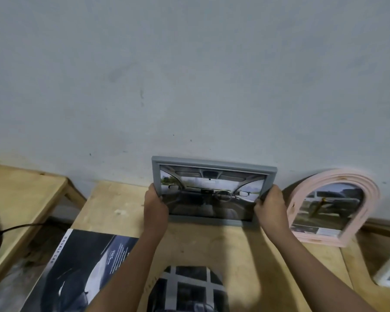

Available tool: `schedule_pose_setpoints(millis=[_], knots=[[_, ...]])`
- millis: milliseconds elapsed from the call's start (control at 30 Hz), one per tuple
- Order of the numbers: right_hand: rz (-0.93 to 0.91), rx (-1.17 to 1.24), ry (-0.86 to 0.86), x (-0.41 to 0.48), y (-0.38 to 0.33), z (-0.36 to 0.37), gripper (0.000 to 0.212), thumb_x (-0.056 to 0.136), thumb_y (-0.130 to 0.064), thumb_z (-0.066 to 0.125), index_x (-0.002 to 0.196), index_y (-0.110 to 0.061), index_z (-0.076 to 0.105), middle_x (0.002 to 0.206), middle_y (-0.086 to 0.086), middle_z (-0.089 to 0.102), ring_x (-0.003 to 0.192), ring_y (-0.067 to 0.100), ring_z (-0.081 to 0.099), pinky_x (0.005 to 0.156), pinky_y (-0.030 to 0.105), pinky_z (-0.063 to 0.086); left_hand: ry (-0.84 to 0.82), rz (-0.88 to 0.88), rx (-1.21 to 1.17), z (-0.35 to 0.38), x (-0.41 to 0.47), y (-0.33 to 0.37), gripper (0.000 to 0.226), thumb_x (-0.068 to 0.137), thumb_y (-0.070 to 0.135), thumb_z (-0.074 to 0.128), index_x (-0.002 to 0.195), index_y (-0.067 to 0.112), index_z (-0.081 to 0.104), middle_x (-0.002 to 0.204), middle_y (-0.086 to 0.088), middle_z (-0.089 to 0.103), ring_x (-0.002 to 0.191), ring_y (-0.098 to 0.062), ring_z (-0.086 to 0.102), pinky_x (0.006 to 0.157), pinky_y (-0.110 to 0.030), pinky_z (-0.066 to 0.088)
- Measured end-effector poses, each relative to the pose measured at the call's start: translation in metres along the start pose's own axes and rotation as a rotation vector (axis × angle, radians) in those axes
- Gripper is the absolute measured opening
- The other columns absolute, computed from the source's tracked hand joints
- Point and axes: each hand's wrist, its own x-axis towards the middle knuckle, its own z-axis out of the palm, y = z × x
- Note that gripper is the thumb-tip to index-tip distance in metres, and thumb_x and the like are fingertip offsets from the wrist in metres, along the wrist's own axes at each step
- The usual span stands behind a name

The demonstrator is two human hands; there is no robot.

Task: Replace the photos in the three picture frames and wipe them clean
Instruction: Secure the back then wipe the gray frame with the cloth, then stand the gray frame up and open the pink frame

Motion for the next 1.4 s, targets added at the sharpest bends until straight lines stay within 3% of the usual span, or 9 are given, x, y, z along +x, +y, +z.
schedule_pose_setpoints(millis=[167, 267, 467, 600, 700, 900, 1033, 1300, 1400], knots=[[0.04, 0.005, 0.009, -0.003, 0.002, 0.001, 0.022, 0.082, 0.004, 0.055, 0.103, 0.006, 0.047, 0.103, 0.025, 0.052, 0.097, 0.039, 0.052, 0.074, 0.032, 0.036, -0.02, 0.075, 0.04, 0.002, 0.007, 0.001, 0.041, 0.078, -0.022, 0.042, 0.112, -0.002, 0.052, 0.1, -0.014, 0.056, 0.091, -0.021, 0.054, 0.073, -0.025, 0.045], [0.028, 0.026, 0.013, -0.011, 0.007, 0.001, 0.038, 0.081, 0.006, 0.054, 0.118, 0.006, 0.045, 0.107, 0.022, 0.053, 0.101, 0.035, 0.053, 0.081, 0.036, 0.043, -0.01, 0.054, 0.06, 0.005, 0.006, 0.0, 0.046, 0.082, -0.018, 0.046, 0.127, -0.007, 0.044, 0.111, -0.023, 0.054, 0.105, -0.032, 0.055, 0.085, -0.036, 0.051], [-0.035, 0.258, 0.07, -0.068, 0.032, -0.018, 0.045, 0.083, 0.005, 0.056, 0.125, -0.007, 0.047, 0.107, 0.002, 0.054, 0.098, 0.016, 0.053, 0.086, 0.029, 0.047, 0.23, -0.1, -0.008, 0.03, -0.072, 0.033, 0.04, 0.087, -0.004, 0.053, 0.126, 0.0, 0.046, 0.128, -0.021, 0.045, 0.121, -0.034, 0.041, 0.095, -0.033, 0.035], [0.131, 0.41, 0.226, -0.092, 0.086, -0.048, 0.031, 0.083, 0.008, 0.056, 0.105, -0.013, 0.054, 0.094, -0.002, 0.057, 0.09, 0.02, 0.057, 0.07, 0.014, 0.043, -0.036, 0.16, -0.146, 0.082, -0.135, 0.072, 0.026, 0.093, 0.008, 0.049, 0.117, 0.016, 0.049, 0.117, -0.006, 0.051, 0.109, -0.012, 0.048, 0.09, -0.015, 0.035], [0.31, 0.471, 0.283, -0.08, 0.139, -0.075, 0.028, 0.086, 0.004, 0.055, 0.112, -0.007, 0.053, 0.103, 0.004, 0.055, 0.1, 0.024, 0.055, 0.078, 0.024, 0.043, -0.219, 0.385, -0.239, 0.124, -0.151, 0.12, 0.024, 0.094, 0.018, 0.045, 0.117, 0.023, 0.047, 0.107, 0.009, 0.051, 0.101, 0.005, 0.048, 0.087, -0.007, 0.038], [0.396, 0.391, 0.061, -0.027, 0.204, -0.096, 0.044, 0.089, -0.005, 0.052, 0.131, -0.002, 0.041, 0.13, 0.016, 0.048, 0.119, 0.034, 0.048, 0.098, 0.043, 0.041, -0.186, 0.191, -0.174, 0.198, -0.147, 0.193, 0.042, 0.1, 0.028, 0.03, 0.135, 0.007, 0.042, 0.131, -0.009, 0.047, 0.12, -0.018, 0.046, 0.099, -0.025, 0.036], [0.276, 0.528, -0.034, -0.004, 0.207, -0.102, 0.035, 0.087, -0.035, 0.055, 0.117, -0.02, 0.048, 0.106, -0.002, 0.058, 0.095, 0.015, 0.057, 0.069, 0.025, 0.049, -0.167, 0.072, -0.265, 0.224, -0.15, 0.2, 0.04, 0.102, 0.027, 0.028, 0.132, 0.011, 0.048, 0.129, -0.006, 0.053, 0.119, -0.018, 0.049, 0.104, -0.031, 0.038], [0.133, 0.479, 0.047, -0.057, 0.244, -0.12, 0.014, 0.087, -0.004, 0.06, 0.097, -0.013, 0.063, 0.086, -0.008, 0.064, 0.082, 0.007, 0.06, 0.07, 0.016, 0.048, -0.152, 0.013, -0.325, 0.206, -0.162, 0.201, 0.033, 0.098, 0.03, 0.044, 0.123, 0.015, 0.059, 0.117, 0.0, 0.046, 0.097, -0.006, 0.052, 0.083, -0.01, 0.04], [0.071, 0.437, 0.092, -0.093, 0.253, -0.129, 0.015, 0.083, -0.004, 0.066, 0.095, -0.013, 0.067, 0.087, -0.004, 0.067, 0.081, 0.005, 0.062, 0.07, 0.023, 0.054, -0.284, 0.016, -0.353, 0.181, -0.164, 0.199, 0.032, 0.099, 0.029, 0.041, 0.119, 0.017, 0.063, 0.117, -0.001, 0.055, 0.108, -0.011, 0.052, 0.098, -0.022, 0.037]])
